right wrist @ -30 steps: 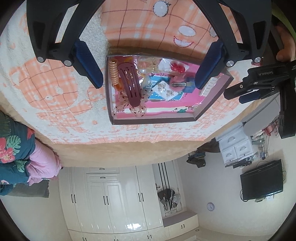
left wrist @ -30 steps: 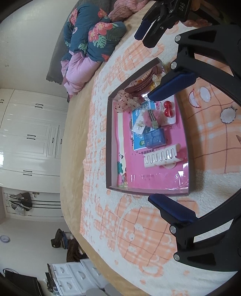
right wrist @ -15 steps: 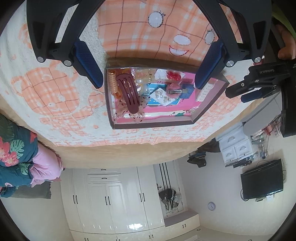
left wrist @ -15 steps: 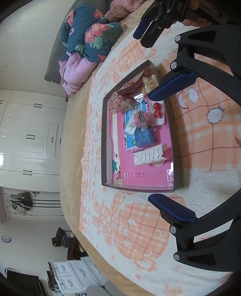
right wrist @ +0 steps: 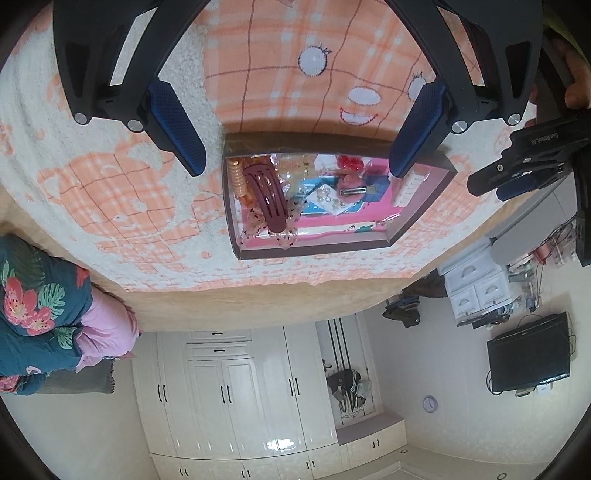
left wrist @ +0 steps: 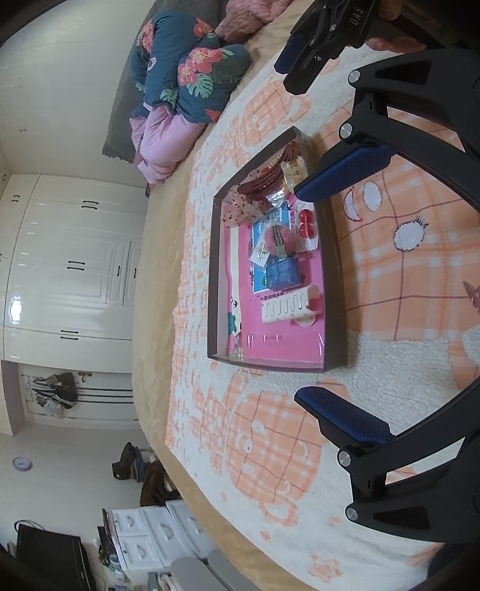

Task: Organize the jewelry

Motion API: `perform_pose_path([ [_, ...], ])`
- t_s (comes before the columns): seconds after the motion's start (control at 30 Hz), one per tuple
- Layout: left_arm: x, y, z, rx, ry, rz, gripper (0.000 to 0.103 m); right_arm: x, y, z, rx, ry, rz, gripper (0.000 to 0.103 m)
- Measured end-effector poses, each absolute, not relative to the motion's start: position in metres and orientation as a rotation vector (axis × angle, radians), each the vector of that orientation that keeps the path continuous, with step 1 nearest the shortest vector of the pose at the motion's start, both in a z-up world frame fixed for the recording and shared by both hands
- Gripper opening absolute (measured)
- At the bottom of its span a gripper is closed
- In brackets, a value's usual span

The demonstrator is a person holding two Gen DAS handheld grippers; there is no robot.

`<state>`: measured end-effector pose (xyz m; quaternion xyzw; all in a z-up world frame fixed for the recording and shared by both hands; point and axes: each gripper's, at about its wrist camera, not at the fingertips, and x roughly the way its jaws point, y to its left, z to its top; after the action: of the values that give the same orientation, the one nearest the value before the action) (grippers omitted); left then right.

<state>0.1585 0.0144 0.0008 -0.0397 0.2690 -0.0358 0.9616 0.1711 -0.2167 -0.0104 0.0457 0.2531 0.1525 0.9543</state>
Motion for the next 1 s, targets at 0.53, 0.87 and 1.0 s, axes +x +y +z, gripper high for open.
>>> perform_pose_path([
  [0.53, 0.128, 0.008, -0.007, -0.045, 0.524, -0.076, 0.092, 0.129, -0.206, -0.019, 0.074, 0.456, 0.284, 0.097],
  [0.87, 0.108, 0.004, -0.001, -0.016, 0.447, -0.045, 0.092, 0.107, -0.211, -0.012, 0.066, 0.361, 0.255, 0.097],
  [1.0, 0.101, 0.004, 0.002, -0.021, 0.426, -0.055, 0.092, 0.098, -0.213, -0.009, 0.058, 0.325, 0.246, 0.097],
])
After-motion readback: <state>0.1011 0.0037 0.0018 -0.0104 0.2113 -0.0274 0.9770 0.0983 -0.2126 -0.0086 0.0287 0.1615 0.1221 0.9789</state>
